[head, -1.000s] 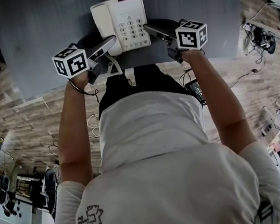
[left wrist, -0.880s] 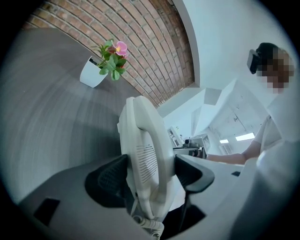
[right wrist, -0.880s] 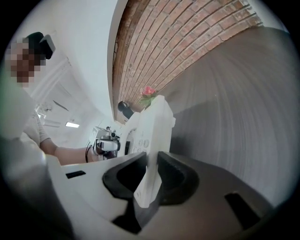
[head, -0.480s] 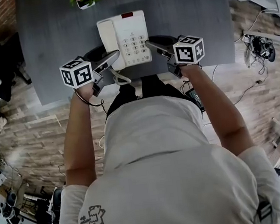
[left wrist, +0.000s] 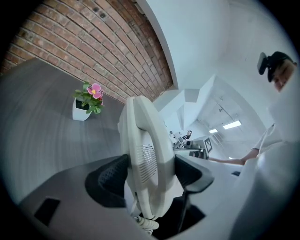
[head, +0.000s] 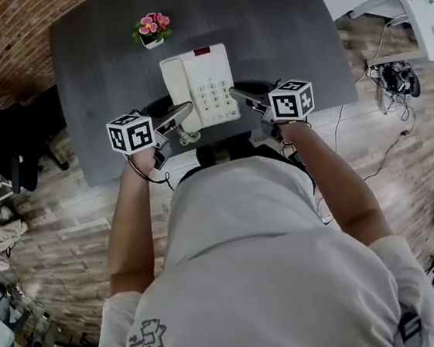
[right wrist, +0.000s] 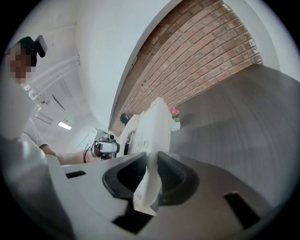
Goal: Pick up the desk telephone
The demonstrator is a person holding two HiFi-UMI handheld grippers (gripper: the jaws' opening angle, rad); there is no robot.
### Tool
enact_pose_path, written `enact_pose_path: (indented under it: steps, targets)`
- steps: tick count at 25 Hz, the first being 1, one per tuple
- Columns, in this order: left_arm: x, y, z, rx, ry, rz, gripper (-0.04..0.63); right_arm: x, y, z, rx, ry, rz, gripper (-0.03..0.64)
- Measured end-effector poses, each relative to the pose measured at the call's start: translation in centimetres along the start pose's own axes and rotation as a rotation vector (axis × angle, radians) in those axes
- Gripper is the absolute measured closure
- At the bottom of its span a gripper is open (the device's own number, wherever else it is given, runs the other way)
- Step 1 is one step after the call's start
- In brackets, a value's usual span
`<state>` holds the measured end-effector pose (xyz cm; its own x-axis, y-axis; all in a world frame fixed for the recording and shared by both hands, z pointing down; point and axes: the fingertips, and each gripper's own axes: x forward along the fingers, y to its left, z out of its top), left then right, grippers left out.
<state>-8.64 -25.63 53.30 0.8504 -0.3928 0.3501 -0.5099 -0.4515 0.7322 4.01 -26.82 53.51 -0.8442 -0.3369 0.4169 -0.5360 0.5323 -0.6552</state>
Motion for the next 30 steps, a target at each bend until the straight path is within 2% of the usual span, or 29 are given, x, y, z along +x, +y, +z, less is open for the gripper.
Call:
enact_pose_path:
  steps: [7,17,27,30]
  targets:
    - [-1.8,-1.6,-0.3,0.049,0.021,-0.044,0.265,-1.0,2.9,-0.4,-0.023,-0.059,-0.043,0.538]
    - [-2.5,-3.7,-0.7,0.076,0.011,-0.046,0.265,-2.7,4.3,-0.7,-0.037,-0.083,-0.041,0.540]
    - [1.4,-7.8,-2.9,0.059,-0.003,0.002,0.265,-8.0,2.2,-1.9,-0.028,-0.054,-0.001,0.540]
    - [3.3,-10.3,-5.3,0.065,-0.016,0.025,0.265,-11.2,1.3,-3.8,-0.039,-0.048,0.016,0.540]
